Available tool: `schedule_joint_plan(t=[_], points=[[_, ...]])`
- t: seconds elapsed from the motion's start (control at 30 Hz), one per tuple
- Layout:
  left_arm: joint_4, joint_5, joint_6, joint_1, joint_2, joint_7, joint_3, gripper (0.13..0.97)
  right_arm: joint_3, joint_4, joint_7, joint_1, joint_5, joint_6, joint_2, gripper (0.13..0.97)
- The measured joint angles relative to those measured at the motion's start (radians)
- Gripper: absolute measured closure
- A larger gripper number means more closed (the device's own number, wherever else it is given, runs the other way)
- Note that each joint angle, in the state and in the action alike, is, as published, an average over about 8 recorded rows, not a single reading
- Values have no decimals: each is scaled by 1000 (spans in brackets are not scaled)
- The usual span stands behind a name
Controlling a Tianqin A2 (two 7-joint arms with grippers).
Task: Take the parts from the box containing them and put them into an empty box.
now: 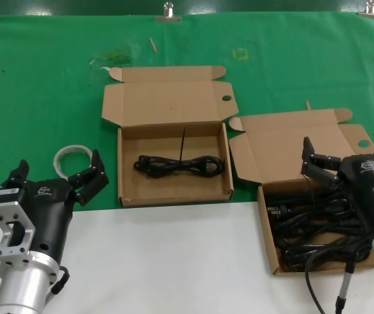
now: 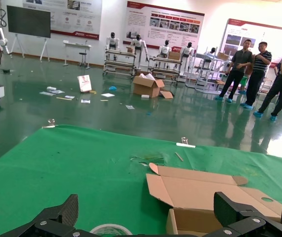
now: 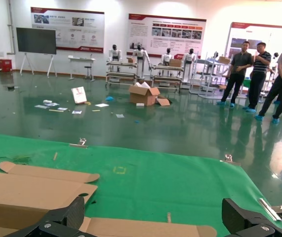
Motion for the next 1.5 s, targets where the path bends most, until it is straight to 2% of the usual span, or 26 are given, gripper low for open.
schedule_joint_plan(t=[1.5], points=[[0,0,0,0,0,0,0,132,0,0,0,0,0,0,0,129]])
